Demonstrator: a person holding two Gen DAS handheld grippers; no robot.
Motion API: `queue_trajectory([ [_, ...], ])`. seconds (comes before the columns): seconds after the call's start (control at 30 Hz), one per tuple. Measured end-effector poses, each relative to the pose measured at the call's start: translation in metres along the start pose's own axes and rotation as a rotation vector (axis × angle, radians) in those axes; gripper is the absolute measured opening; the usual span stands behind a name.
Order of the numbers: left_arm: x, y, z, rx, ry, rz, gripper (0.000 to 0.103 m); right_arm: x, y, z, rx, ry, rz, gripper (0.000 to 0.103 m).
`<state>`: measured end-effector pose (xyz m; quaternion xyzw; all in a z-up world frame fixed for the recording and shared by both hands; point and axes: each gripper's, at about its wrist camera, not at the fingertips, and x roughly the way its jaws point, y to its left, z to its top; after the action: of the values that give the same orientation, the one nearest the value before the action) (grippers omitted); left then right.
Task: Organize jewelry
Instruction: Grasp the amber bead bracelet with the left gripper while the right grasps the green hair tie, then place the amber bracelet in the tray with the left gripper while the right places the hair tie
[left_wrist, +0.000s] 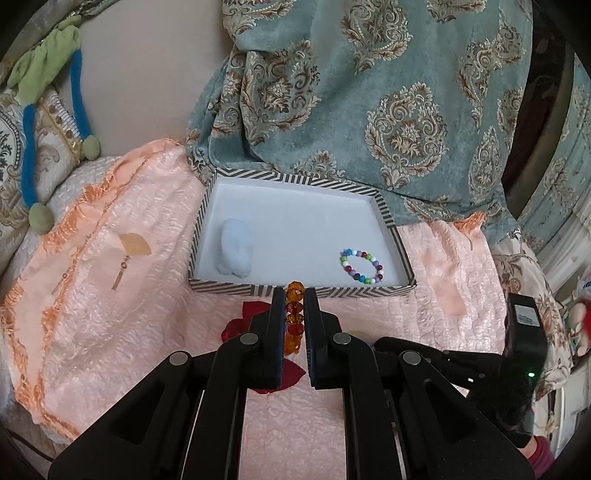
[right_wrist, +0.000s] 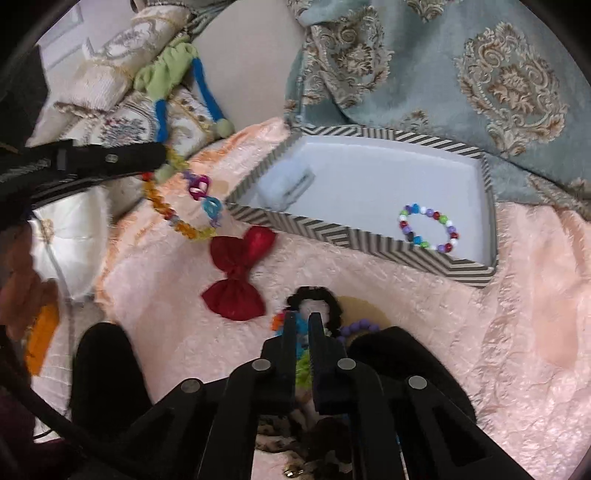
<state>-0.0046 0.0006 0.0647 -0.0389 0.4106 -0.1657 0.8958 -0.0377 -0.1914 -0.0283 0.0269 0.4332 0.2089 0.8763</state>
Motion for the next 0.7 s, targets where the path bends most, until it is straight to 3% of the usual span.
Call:
queue_trajectory([
  [0.03,-0.001,0.000,-0.002,0.003,-0.003,0.005,0.008,0.005,-0.001,-0.001,0.010,0.011,-0.011,0.009],
  [0.13,-0.002,0.002,-0.004,0.008,-0.003,0.010,0.008,0.023,-0.007,-0.006,0.055,0.082,-0.006,0.035],
  [0.27,-0.001,0.009,-0.005,-0.005,0.004,0.020,0.008,0.042,-0.002,-0.013,0.040,0.135,-0.023,0.034],
  [0.3,-0.001,0.011,-0.006,-0.012,0.006,0.021,0.008,0.045,-0.003,-0.015,0.050,0.138,-0.023,0.030],
  [0.33,-0.001,0.012,-0.006,-0.016,0.007,0.021,0.008,0.046,-0.004,-0.015,0.055,0.133,-0.018,0.014],
  [0.37,-0.001,0.013,-0.007,-0.017,0.007,0.022,0.008,0.044,-0.004,-0.015,0.060,0.119,-0.009,0.011],
  [0.7,-0.004,0.015,-0.002,-0.020,-0.001,0.029,0.008,-0.029,0.001,0.008,0.062,-0.063,0.064,0.011],
])
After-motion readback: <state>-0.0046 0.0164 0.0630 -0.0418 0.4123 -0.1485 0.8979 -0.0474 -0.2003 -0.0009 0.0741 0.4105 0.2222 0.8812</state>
